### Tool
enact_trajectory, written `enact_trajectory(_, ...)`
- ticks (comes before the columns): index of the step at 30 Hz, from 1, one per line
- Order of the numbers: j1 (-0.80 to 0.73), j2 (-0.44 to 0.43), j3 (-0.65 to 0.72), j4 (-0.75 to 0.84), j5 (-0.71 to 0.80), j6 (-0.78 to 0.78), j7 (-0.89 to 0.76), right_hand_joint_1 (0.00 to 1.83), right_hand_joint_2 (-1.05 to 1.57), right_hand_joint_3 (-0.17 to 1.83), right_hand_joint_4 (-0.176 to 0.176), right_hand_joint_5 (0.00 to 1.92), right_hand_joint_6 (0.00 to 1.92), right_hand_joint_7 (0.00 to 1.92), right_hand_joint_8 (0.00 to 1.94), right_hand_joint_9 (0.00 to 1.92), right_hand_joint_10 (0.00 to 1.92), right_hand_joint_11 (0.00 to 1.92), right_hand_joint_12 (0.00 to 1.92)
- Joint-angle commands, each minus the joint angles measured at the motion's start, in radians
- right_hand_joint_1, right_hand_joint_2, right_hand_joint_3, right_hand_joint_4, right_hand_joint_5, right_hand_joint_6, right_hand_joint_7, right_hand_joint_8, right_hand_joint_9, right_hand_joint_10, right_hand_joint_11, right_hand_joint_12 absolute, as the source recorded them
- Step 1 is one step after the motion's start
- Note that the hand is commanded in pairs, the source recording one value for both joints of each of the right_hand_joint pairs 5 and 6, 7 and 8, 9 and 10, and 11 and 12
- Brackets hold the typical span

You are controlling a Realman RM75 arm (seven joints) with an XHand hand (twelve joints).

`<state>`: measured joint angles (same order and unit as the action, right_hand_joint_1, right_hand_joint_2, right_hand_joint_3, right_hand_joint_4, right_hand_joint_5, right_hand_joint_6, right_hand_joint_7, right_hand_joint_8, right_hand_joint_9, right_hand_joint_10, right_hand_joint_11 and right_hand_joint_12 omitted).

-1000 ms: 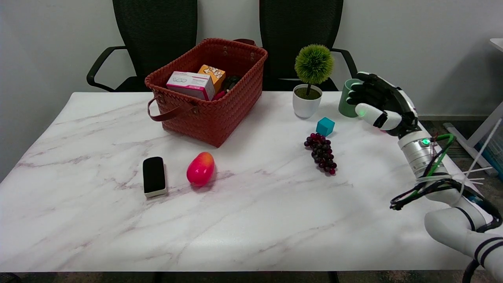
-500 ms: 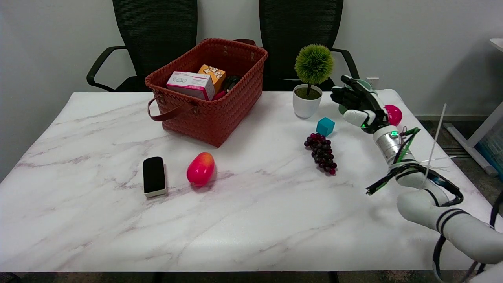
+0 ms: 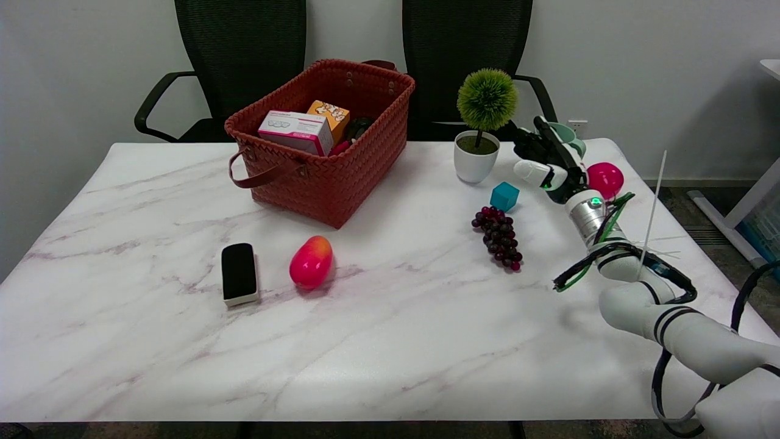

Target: Pick up the potted plant.

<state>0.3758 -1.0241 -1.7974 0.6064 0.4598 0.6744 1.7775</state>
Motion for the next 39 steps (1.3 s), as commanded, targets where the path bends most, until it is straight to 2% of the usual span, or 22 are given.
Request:
enact_trajectory(1, 0.044, -0.014, -0.022, -0.019, -0.003, -0.02, 0.0, 1.08, -0.3, 0.62, 0.0, 0.0, 0.0, 0.26, 0.26, 0.27, 0.27, 0.23, 0.23)
enact_trajectory(19, 0.115, -0.02, -0.029, -0.025, -0.007, -0.12, -0.013, 1.08, -0.32, 0.67, 0.0, 0.0, 0.0, 0.26, 0.26, 0.27, 0.27, 0.22, 0.22)
enact_trajectory(32, 0.163, -0.031, -0.083, -0.038, -0.007, -0.184, -0.013, 1.08, -0.37, 0.71, 0.0, 0.0, 0.0, 0.23, 0.23, 0.26, 0.26, 0.21, 0.21)
enact_trajectory(39, 0.196, -0.045, -0.087, -0.093, -0.007, -0.187, -0.013, 1.08, -0.37, 0.7, 0.0, 0.0, 0.0, 0.23, 0.23, 0.25, 0.25, 0.21, 0.21)
